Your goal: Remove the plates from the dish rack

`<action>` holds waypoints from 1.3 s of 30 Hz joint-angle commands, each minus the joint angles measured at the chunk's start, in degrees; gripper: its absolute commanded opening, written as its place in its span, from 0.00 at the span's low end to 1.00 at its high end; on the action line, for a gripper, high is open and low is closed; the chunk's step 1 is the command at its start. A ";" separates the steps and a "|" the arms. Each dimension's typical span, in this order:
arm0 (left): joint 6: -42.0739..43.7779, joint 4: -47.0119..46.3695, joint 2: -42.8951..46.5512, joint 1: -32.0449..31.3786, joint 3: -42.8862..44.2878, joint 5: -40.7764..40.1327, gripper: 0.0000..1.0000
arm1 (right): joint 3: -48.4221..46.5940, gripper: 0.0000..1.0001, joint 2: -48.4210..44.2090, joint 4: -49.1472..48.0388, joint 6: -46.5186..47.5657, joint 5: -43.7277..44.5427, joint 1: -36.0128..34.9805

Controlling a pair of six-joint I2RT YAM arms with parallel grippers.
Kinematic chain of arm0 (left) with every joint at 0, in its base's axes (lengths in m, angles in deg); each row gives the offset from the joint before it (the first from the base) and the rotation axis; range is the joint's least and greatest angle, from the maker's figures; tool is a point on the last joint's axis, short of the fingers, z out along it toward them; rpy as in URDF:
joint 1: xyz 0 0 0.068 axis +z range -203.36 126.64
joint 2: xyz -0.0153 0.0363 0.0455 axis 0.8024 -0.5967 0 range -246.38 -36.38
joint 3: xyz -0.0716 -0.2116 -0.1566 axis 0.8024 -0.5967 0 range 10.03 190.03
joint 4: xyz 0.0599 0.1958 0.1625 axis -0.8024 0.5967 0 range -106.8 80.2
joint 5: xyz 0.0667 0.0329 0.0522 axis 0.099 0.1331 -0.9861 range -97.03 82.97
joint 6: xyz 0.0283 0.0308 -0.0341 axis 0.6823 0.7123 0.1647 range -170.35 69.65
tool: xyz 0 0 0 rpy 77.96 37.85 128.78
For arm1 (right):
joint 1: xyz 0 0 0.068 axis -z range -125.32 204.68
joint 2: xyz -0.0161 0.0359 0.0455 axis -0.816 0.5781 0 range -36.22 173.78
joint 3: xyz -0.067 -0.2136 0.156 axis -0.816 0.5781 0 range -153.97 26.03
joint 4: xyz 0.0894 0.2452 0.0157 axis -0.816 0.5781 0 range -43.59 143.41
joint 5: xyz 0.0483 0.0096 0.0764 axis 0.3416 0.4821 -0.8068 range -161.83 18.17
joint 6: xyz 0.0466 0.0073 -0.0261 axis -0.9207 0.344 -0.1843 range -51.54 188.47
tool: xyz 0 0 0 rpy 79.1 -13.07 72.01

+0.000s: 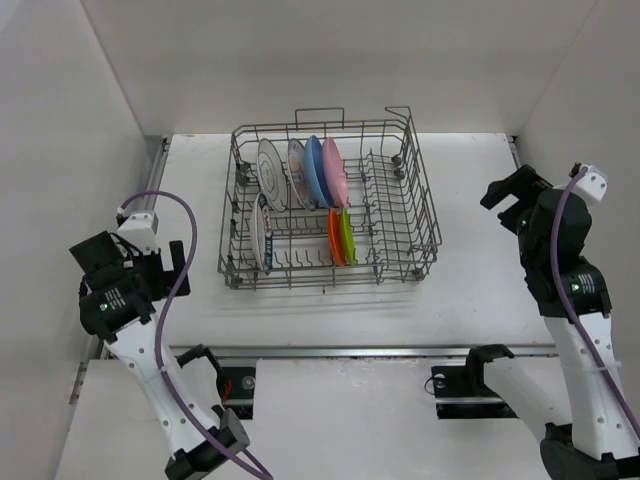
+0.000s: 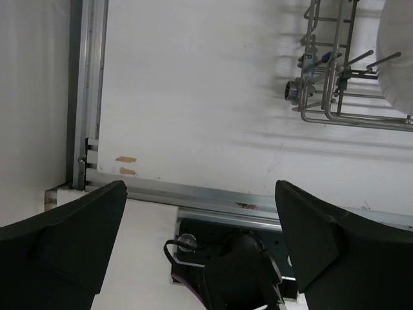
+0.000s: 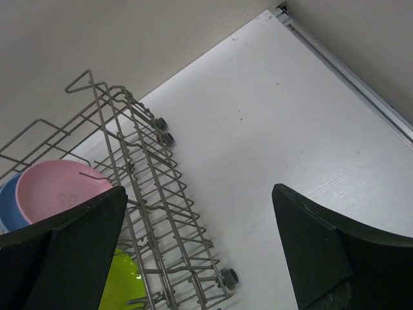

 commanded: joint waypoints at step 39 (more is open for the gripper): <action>-15.41 -10.19 -77.56 -47.65 71.54 -17.28 0.57 | -5.24 0.83 19.52 -10.78 12.39 -12.05 -0.98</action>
